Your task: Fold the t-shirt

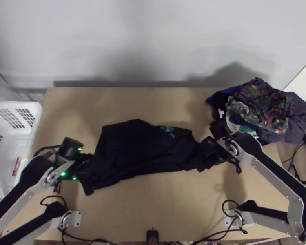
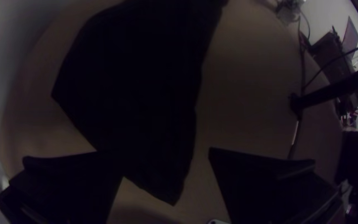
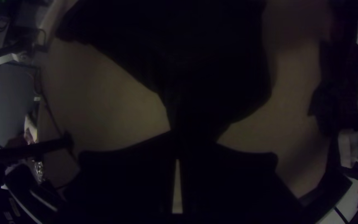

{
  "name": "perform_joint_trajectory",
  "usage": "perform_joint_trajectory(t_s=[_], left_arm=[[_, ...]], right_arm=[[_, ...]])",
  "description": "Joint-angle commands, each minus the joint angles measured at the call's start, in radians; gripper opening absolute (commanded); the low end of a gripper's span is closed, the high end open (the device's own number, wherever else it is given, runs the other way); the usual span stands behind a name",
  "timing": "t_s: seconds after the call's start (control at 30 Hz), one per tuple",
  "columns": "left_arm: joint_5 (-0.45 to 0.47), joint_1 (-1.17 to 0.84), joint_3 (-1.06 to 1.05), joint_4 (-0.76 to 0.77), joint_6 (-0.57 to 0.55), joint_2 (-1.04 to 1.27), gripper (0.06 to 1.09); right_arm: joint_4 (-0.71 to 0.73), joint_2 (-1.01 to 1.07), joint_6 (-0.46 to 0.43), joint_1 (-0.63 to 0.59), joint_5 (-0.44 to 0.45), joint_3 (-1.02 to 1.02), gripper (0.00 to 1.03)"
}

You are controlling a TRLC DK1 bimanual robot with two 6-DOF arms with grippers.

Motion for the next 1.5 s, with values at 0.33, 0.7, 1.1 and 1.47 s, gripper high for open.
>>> perform_joint_trajectory(t_s=[0.33,0.7,1.1,1.47], left_arm=[[-0.223,-0.047,-0.093,0.283,0.281,0.256,0.98],[-0.223,-0.085,-0.125,0.268,0.364,0.279,0.98],[-0.167,-0.079,-0.083,0.209,0.326,0.297,0.89],[-0.141,-0.084,-0.079,0.177,0.312,0.372,0.8]], right_arm=[[0.0,0.009,0.023,0.023,-0.001,0.031,0.03],[0.0,0.019,0.032,0.023,-0.001,0.037,0.03],[0.002,0.031,0.035,0.022,0.001,0.035,0.03],[0.0,0.035,0.038,0.02,0.001,0.043,0.03]])
